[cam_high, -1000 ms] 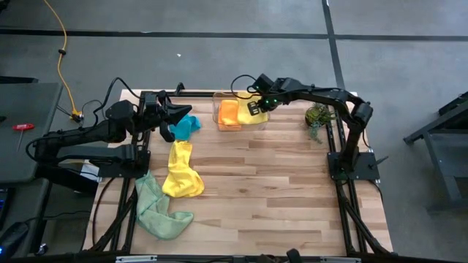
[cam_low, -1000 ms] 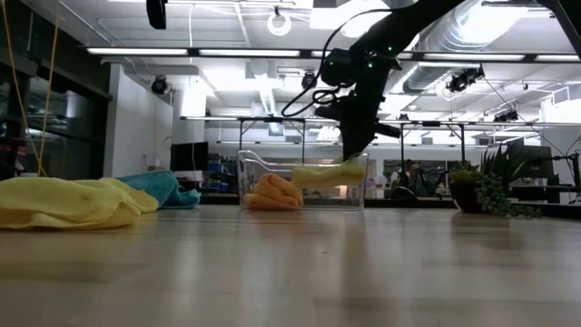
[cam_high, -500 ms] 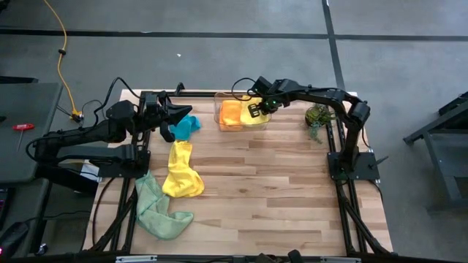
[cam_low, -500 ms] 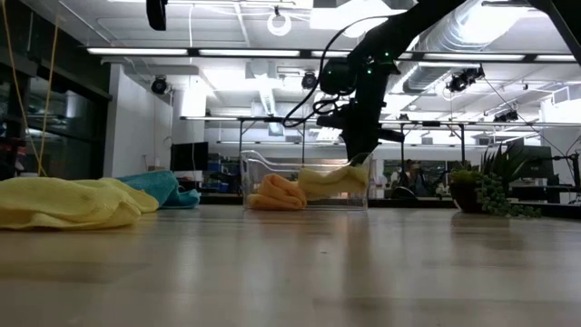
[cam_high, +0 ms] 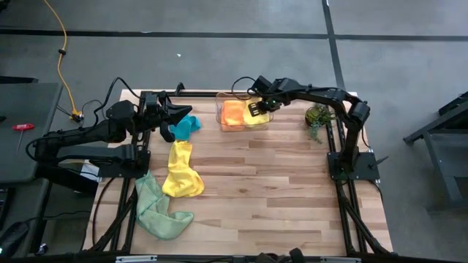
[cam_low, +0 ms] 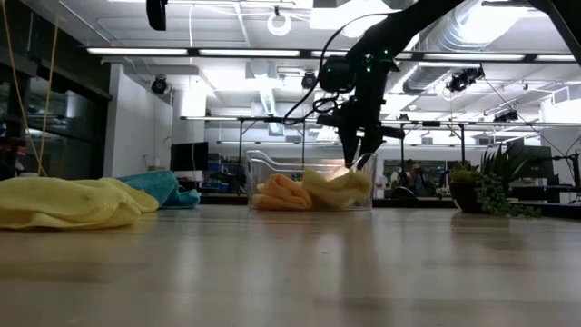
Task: Fold microfiber towels
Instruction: Put the right yellow microfiber towel into the transparent bin
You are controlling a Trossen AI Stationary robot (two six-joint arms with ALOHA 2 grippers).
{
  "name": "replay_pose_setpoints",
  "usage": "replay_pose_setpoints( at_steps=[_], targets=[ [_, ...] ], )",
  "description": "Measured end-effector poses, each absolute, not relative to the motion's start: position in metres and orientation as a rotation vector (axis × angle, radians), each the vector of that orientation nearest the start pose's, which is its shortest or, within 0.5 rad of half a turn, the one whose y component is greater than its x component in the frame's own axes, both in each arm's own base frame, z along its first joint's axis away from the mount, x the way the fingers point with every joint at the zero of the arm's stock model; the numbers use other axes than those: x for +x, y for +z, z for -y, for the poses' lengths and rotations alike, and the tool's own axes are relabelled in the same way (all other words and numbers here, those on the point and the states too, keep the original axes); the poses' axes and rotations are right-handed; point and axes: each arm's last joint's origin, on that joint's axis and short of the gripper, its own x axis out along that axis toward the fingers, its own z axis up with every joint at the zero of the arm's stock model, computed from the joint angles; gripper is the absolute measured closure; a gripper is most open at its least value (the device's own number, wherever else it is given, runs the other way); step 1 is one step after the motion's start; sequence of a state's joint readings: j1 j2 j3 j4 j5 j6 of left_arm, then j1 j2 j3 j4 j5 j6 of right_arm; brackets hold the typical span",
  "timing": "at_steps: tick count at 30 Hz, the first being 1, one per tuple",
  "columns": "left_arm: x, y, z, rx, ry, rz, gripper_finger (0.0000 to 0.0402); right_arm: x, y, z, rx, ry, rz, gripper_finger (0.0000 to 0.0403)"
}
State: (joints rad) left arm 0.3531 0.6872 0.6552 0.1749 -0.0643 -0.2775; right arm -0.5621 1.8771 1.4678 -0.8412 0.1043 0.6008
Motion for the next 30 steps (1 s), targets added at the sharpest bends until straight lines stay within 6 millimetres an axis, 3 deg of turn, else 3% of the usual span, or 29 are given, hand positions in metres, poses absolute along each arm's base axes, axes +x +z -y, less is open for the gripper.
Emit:
replay_pose_setpoints(
  at_steps=[8, 13, 15, 20, 30],
  targets=[
    [0.148, 0.337, -0.057, -0.252, 0.394, 0.199, 0.0401, 0.324, 0.253, 0.21, 0.671, -0.922, -1.03, 0.0265],
    [0.148, 0.335, -0.057, -0.255, 0.397, 0.181, 0.0402, 0.331, 0.264, 0.208, 0.586, -0.664, -1.05, 0.0271],
    [0.148, 0.333, -0.057, -0.258, 0.399, 0.163, 0.0402, 0.332, 0.259, 0.206, 0.557, -0.601, -1.092, 0.0291],
    [0.149, 0.332, -0.057, -0.268, 0.4, 0.154, 0.0402, 0.34, 0.238, 0.207, 0.484, -0.447, -1.171, 0.039],
    [0.149, 0.332, -0.057, -0.285, 0.398, 0.158, 0.0401, 0.342, 0.206, 0.209, 0.294, -0.204, -1.345, 0.0402]
  ],
)
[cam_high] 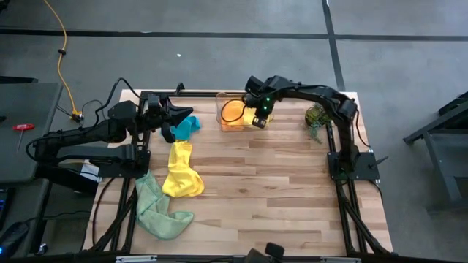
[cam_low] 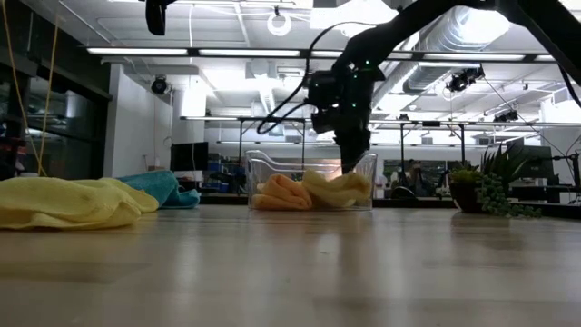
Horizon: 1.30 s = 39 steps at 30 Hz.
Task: Fold microfiber towels
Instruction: Put the right yellow microfiber towel into the transparent bin
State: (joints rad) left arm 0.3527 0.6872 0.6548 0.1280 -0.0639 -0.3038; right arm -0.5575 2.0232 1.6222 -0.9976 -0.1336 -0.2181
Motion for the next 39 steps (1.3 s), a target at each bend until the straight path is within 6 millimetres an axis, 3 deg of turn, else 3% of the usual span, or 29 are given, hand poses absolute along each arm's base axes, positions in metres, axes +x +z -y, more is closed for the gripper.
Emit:
replay_pose_setpoints(
  at_steps=[15, 23, 27, 33, 39],
  targets=[
    [0.148, 0.332, -0.057, -0.285, 0.401, 0.158, 0.0402, 0.348, 0.179, 0.209, 0.217, -0.201, -1.448, 0.0403],
    [0.148, 0.332, -0.057, -0.285, 0.403, 0.158, 0.0401, 0.347, 0.181, 0.209, 0.22, -0.227, -1.457, 0.0403],
    [0.148, 0.332, -0.057, -0.275, 0.404, 0.156, 0.0402, 0.35, 0.2, 0.214, 0.257, -0.285, -1.398, 0.0403],
    [0.148, 0.332, -0.057, -0.267, 0.404, 0.154, 0.0401, 0.361, 0.239, 0.23, 0.517, -0.545, -1.175, 0.0403],
    [0.148, 0.332, -0.057, -0.267, 0.404, 0.154, 0.0402, 0.361, 0.229, 0.235, 0.822, -0.846, -1.03, 0.0403]
  ],
)
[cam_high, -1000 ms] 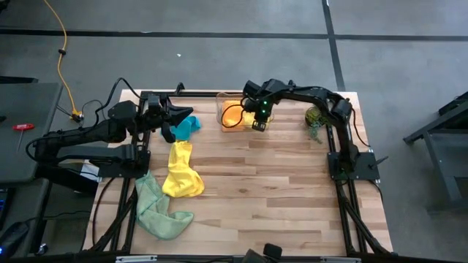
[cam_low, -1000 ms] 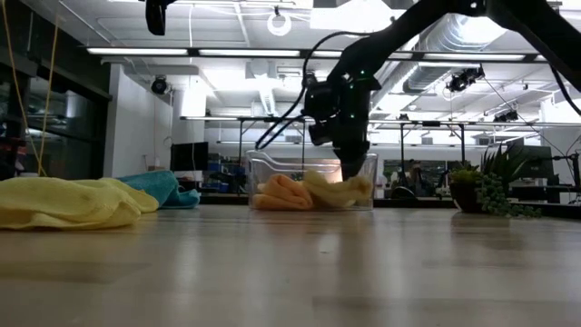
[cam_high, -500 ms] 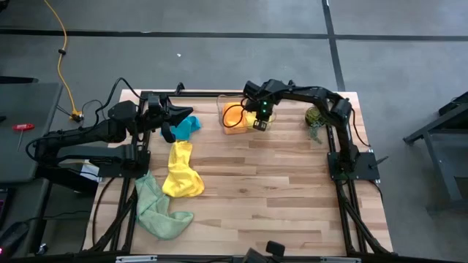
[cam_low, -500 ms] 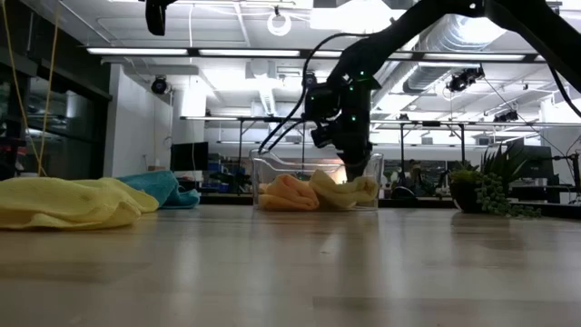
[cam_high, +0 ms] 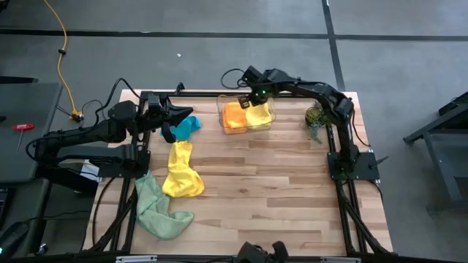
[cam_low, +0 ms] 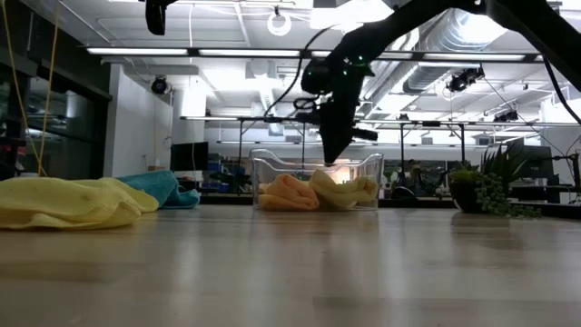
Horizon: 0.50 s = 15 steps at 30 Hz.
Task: Fold microfiber towels
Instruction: Put the right yellow microfiber towel into the transparent bin
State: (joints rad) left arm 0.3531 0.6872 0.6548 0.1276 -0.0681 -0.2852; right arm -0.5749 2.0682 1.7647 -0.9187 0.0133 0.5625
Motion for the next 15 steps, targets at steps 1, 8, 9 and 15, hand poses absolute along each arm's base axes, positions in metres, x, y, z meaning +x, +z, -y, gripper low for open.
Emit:
replay_pose_setpoints(
  at_steps=[1, 8, 9, 15],
  targets=[
    [0.148, 0.332, -0.057, -0.267, 0.404, 0.154, 0.0402, 0.362, 0.224, 0.232, 0.849, -0.846, -1.029, 0.0403],
    [0.148, 0.332, -0.057, -0.259, 0.404, 0.152, 0.0402, 0.371, 0.201, 0.216, 0.961, -0.896, -0.959, 0.0403],
    [0.148, 0.332, -0.057, -0.259, 0.405, 0.152, 0.0402, 0.371, 0.2, 0.216, 0.966, -0.911, -0.948, 0.0403],
    [0.148, 0.332, -0.057, -0.259, 0.404, 0.152, 0.0401, 0.388, 0.205, 0.204, 0.943, -0.892, -0.854, 0.0403]
  ],
)
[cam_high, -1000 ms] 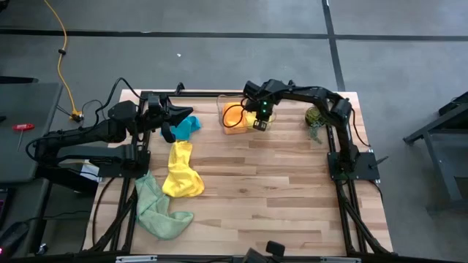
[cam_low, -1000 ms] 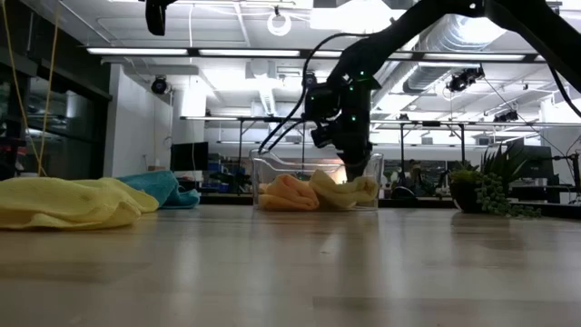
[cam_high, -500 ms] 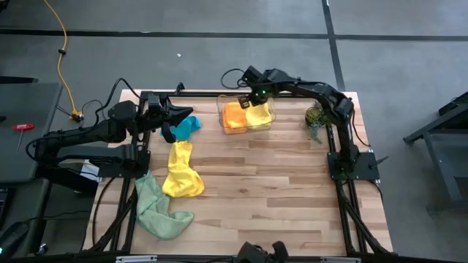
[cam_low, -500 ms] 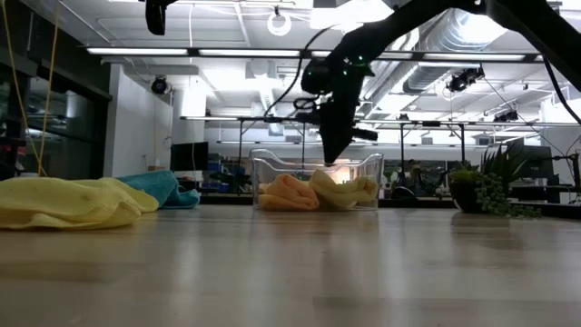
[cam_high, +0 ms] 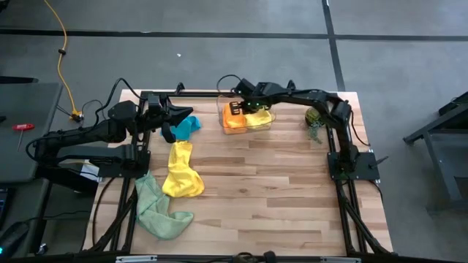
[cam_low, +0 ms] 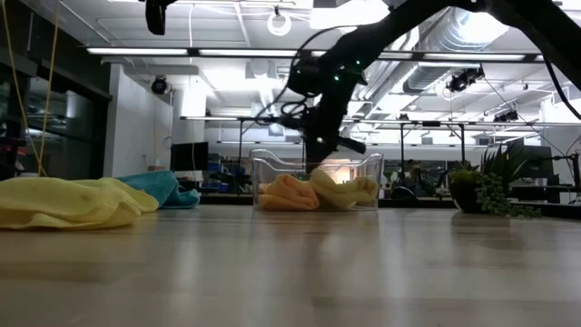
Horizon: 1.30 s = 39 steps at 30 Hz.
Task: Fold microfiber towels
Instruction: Put the right yellow microfiber towel into the transparent bin
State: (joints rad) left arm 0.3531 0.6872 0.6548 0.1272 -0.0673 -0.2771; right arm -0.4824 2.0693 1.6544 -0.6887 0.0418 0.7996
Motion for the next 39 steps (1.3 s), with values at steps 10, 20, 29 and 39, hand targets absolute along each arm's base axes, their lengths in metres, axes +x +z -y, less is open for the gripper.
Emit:
replay_pose_setpoints(
  at_steps=[10, 20, 29, 39],
  targets=[
    [0.149, 0.332, -0.057, -0.289, 0.392, 0.157, 0.0401, 0.401, 0.194, 0.2, 0.843, -1.047, -0.879, 0.0403],
    [0.149, 0.332, -0.057, -0.293, 0.395, 0.16, 0.0402, 0.398, 0.213, 0.193, 0.781, -0.978, -1.018, 0.0403],
    [0.148, 0.332, -0.057, -0.293, 0.398, 0.162, 0.0402, 0.395, 0.205, 0.186, 0.846, -0.81, -1.131, 0.0403],
    [0.148, 0.332, -0.057, -0.295, 0.398, 0.162, 0.0401, 0.389, 0.202, 0.183, 0.883, -0.717, -1.24, 0.0403]
  ],
)
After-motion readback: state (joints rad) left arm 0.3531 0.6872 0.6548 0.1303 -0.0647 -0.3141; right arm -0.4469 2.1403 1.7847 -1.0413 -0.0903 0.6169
